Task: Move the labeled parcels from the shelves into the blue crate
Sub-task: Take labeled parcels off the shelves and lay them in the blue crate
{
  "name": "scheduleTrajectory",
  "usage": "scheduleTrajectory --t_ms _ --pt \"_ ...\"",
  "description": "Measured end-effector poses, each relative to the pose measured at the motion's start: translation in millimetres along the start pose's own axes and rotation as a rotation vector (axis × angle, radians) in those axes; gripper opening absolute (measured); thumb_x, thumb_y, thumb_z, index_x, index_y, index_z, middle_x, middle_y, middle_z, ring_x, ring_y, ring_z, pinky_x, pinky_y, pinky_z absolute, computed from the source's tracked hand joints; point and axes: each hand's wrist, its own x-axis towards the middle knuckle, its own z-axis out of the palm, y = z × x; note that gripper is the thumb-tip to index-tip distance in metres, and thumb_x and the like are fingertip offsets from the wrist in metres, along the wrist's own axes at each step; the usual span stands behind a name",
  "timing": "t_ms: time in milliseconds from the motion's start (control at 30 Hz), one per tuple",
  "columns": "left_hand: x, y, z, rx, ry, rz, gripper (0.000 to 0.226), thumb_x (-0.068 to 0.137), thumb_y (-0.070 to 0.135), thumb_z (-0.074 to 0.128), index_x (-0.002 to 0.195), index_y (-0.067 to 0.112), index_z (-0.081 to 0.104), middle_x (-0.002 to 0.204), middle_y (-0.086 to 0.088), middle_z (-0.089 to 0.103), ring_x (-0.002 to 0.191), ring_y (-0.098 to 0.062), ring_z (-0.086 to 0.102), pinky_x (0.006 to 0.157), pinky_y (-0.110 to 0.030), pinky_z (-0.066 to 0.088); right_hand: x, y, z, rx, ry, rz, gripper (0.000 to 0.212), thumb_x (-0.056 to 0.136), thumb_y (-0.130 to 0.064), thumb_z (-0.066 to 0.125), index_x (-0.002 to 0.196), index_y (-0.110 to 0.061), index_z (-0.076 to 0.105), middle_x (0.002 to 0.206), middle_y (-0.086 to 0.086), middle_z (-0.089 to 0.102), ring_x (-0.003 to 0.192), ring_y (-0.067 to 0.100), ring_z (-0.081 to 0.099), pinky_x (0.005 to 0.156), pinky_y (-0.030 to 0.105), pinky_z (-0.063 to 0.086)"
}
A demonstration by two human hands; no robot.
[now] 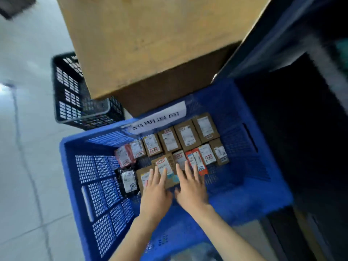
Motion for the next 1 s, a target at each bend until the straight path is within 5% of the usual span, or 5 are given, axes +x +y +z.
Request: scheduleTrajectory --t_ms 400,600,1000 --pt "-184 145 -158 -0.016 0.181 0.381 0.077 0.098 0.025 0.054 0.158 0.022 0.007 0.166 0.001 0.002 0.153 -0.019 -0.007 0.123 -0.039 0.01 -238 16 -185 0.1 0.463 0.288 0.079 0.093 -0.045 0.053 0.155 -0.027 0.007 0.164 0.009 0.004 0.149 0.036 0.005 0.117 0.057 0.014" --pt "-285 213 -154 0.011 0.164 0.788 0.078 0.096 0.027 0.057 0.158 0.022 0.01 0.166 -0.003 0.004 0.153 -0.021 -0.007 0.122 -0.036 0.008 -377 1 -188 0.124 0.757 0.511 0.079 0.09 -0.045 0.057 0.154 -0.024 0.017 0.162 0.011 0.018 0.148 0.037 0.015 0.116 0.057 0.018" --pt "-480 306 -88 0.116 0.014 1.388 0.076 0.095 0.028 0.06 0.157 0.022 0.017 0.165 0.001 0.015 0.153 -0.017 0.0 0.122 -0.033 0.013 -653 19 -115 0.33 1.157 0.982 0.072 0.095 -0.039 0.051 0.155 -0.024 0.014 0.163 -0.004 0.013 0.151 0.018 0.007 0.122 0.037 0.008"
